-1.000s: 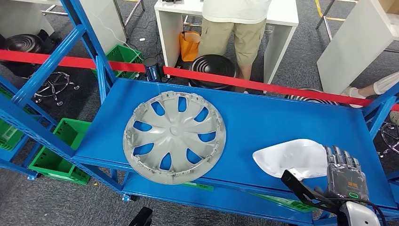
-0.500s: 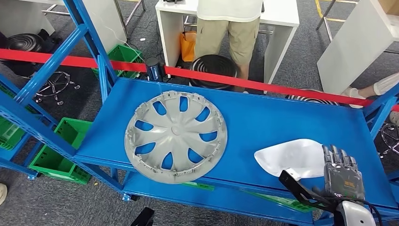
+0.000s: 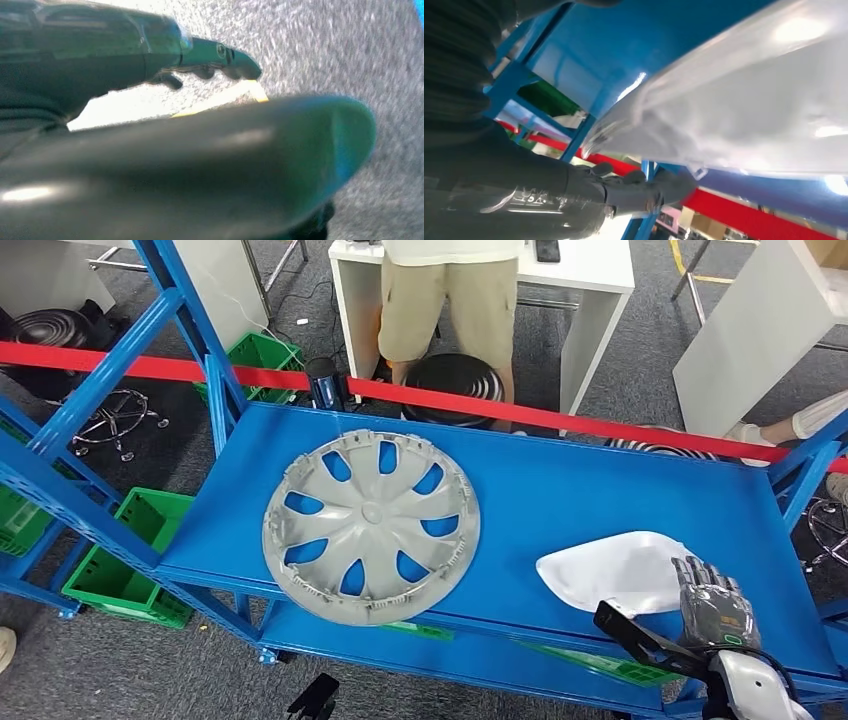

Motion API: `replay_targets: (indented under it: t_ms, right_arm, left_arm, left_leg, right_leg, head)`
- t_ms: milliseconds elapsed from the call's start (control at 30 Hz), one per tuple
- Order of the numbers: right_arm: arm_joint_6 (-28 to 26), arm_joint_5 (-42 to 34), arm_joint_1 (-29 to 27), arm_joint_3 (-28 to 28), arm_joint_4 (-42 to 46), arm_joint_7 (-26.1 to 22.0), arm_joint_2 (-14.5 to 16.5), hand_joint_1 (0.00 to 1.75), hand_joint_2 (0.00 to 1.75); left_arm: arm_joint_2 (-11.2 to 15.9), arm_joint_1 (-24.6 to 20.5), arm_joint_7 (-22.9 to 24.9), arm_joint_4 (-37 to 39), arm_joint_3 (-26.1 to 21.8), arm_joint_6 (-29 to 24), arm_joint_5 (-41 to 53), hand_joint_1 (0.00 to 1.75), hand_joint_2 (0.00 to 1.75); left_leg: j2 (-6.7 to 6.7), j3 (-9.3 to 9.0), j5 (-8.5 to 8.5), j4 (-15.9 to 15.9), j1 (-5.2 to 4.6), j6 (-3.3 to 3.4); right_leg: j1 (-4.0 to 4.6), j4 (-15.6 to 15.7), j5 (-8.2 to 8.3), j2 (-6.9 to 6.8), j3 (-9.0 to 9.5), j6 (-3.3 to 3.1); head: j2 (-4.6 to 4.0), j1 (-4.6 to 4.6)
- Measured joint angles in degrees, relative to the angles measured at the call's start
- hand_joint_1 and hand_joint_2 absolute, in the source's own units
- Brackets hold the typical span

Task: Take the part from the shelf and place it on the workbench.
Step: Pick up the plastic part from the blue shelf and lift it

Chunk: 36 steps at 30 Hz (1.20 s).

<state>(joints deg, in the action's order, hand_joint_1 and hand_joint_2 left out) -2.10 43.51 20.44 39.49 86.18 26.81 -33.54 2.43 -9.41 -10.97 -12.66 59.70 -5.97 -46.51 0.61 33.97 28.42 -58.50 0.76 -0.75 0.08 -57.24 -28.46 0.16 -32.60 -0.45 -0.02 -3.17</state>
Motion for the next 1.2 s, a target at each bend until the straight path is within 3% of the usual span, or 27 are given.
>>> replay_targets:
  t_ms: [67, 167, 200, 233, 267, 333, 400, 433, 467, 567, 600, 700, 833, 900, 933, 1033, 1200]
  right_arm:
    - [0.9, -0.9, 0.9, 0.2, -1.4, -1.1, 0.4, 0.00, 1.75]
    - [4.3, -4.0, 2.6, 0.7, -3.5, -1.5, 1.4, 0.00, 1.75]
    - [5.2, -5.0, 3.4, 1.0, -4.5, -1.6, 1.8, 0.00, 1.75]
    - [5.5, -5.7, 4.2, 1.2, -5.7, -1.9, 2.2, 0.00, 1.75]
    - [5.0, -5.9, 4.8, 1.5, -6.9, -2.3, 2.7, 0.00, 1.75]
    - [3.0, -5.5, 5.6, 1.7, -9.2, -3.1, 3.4, 0.00, 1.75]
    - [1.5, -5.0, 6.1, 1.7, -10.7, -3.5, 3.9, 0.00, 1.75]
    - [1.1, -4.9, 6.3, 1.8, -11.4, -3.5, 4.0, 0.00, 1.75]
    - [0.6, -4.8, 6.5, 1.9, -12.1, -3.7, 4.1, 0.00, 1.75]
    - [-0.8, -4.6, 6.5, 2.0, -13.6, -4.2, 4.3, 0.24, 1.75]
    - [-0.9, -4.6, 6.5, 2.0, -13.8, -4.2, 4.3, 0.31, 1.75]
    - [-0.9, -4.6, 6.5, 2.0, -13.8, -4.2, 4.3, 0.31, 1.75]
    - [-1.5, -4.7, 6.6, 2.1, -14.6, -4.9, 4.5, 1.75, 1.75]
    - [-2.9, -5.4, 6.5, 2.4, -16.6, -6.5, 4.8, 1.75, 1.75]
    - [-4.4, -6.3, 6.2, 2.5, -17.7, -7.1, 4.9, 1.75, 1.75]
    - [-8.1, -8.8, 5.0, 2.3, -18.5, -7.2, 4.6, 1.75, 1.75]
    - [-10.4, -10.4, 3.6, 0.7, -18.0, -5.6, 3.3, 1.75, 1.75]
  left_arm:
    - [0.0, -0.2, 0.1, 0.0, 0.4, 0.3, 0.5, 0.00, 0.00]
    - [0.0, -0.4, 0.5, 0.0, 0.8, 0.7, 1.1, 0.00, 0.00]
    - [0.0, -0.4, 0.6, 0.0, 1.0, 0.8, 1.3, 0.00, 0.00]
    - [0.0, -0.4, 0.7, 0.0, 1.2, 0.9, 1.5, 0.00, 0.00]
    - [0.0, -0.5, 0.7, 0.0, 1.4, 1.0, 1.7, 0.00, 0.00]
    - [0.0, -0.8, 0.8, 0.0, 1.7, 1.1, 1.9, 0.00, 0.00]
    - [0.0, -1.1, 0.9, 0.0, 1.9, 1.1, 2.1, 0.00, 0.00]
    - [-0.1, -1.2, 0.9, 0.0, 1.9, 1.1, 2.1, 0.00, 0.00]
    - [-0.1, -1.2, 0.9, 0.0, 2.0, 1.1, 2.1, 0.00, 0.00]
    - [-0.1, -1.2, 1.0, 0.0, 2.1, 1.1, 2.3, 0.00, 0.00]
    - [-0.1, -1.2, 1.1, 0.0, 2.1, 1.1, 2.4, 0.00, 0.00]
    - [-0.1, -1.2, 1.1, 0.0, 2.1, 1.1, 2.4, 0.00, 0.00]
    - [-0.3, -1.3, 1.2, 0.0, 2.2, 1.1, 2.6, 0.00, 0.00]
    - [-0.5, -1.3, 1.5, 0.0, 2.5, 1.3, 3.0, 0.00, 0.00]
    - [-0.6, -1.3, 1.6, 0.0, 2.7, 1.3, 3.2, 0.00, 0.00]
    - [-0.6, -1.2, 1.4, 0.0, 2.9, 1.2, 2.9, 0.00, 0.00]
    - [-0.5, -1.0, 0.9, 0.0, 2.9, 1.1, 2.6, 0.00, 0.00]
  left_leg:
    - [-0.15, 0.36, 1.29, -1.4, -0.02, -0.50]
    - [-0.64, 4.48, 6.12, -10.6, -0.04, -0.78]
    - [-0.69, 5.72, 6.96, -13.2, -0.03, -0.86]
    - [-0.69, 6.03, 6.67, -14.0, -0.03, -0.92]
    - [-0.66, 5.36, 5.46, -12.8, -0.03, -0.96]
    - [-0.45, 1.63, 2.11, -5.8, 0.09, -1.02]
    - [-0.35, -1.13, 0.66, -0.6, 0.23, -0.59]
    - [-0.35, -1.52, 0.73, 0.1, 0.25, -0.30]
    - [-0.42, -1.59, 0.64, 0.2, 0.24, 0.00]
    - [-0.47, -1.70, 0.57, 0.3, 0.18, 0.21]
    - [-0.48, -1.71, 0.56, 0.3, 0.17, 0.24]
    - [-0.48, -1.71, 0.56, 0.3, 0.17, 0.24]
    - [-0.52, -1.71, 0.54, 0.3, 0.11, 0.36]
    - [-0.66, -1.81, 0.57, 0.3, -0.06, 0.74]
    - [-0.84, -1.89, 0.65, 0.3, -0.19, 1.03]
    - [-1.36, -2.05, 0.87, 0.2, -0.40, 1.44]
    - [-1.87, -2.05, 0.88, 0.2, -0.39, 1.45]
  right_leg:
    - [-0.19, 0.9, 0.50, -0.10, 0.56, -0.60]
    - [-0.19, 1.4, 0.76, -0.29, 0.93, -1.04]
    - [-0.13, 1.4, 0.76, -0.28, 0.98, -1.07]
    - [-0.08, 1.4, 0.75, -0.25, 1.04, -1.08]
    - [-0.05, 1.3, 0.72, -0.22, 1.11, -1.05]
    - [-0.05, 0.9, 0.56, -0.15, 1.14, -0.78]
    - [0.14, 0.4, 0.20, 0.01, 1.03, -0.20]
    - [0.26, 0.3, -0.03, 0.09, 1.01, -0.06]
    - [0.34, 0.3, -0.22, 0.16, 1.02, -0.33]
    - [0.38, 0.3, -0.32, 0.16, 1.10, -1.85]
    - [0.38, 0.3, -0.28, 0.16, 1.11, -2.00]
    - [0.38, 0.3, -0.28, 0.16, 1.11, -2.00]
    - [0.39, 0.4, -0.22, 0.16, 1.15, -2.42]
    - [0.35, 0.7, -0.05, 0.15, 1.37, -2.77]
    - [0.24, 0.9, 0.05, 0.14, 1.58, -2.21]
    - [-0.07, 1.4, 0.04, 0.03, 2.04, 0.45]
    - [-0.08, 1.4, -0.16, -0.50, 2.19, 0.92]
  head:
    - [0.00, -0.12]
    - [0.00, -0.26]
    - [0.00, -0.27]
    - [0.00, -0.26]
    - [0.00, -0.27]
    - [0.00, -0.27]
    - [0.00, -0.20]
    - [0.00, -0.16]
    - [0.00, -0.11]
    - [0.00, -0.06]
    - [0.00, -0.06]
    - [0.00, -0.06]
    - [0.00, -0.05]
    - [0.00, -0.04]
    - [0.00, -0.05]
    - [0.00, -0.08]
    - [0.00, -0.07]
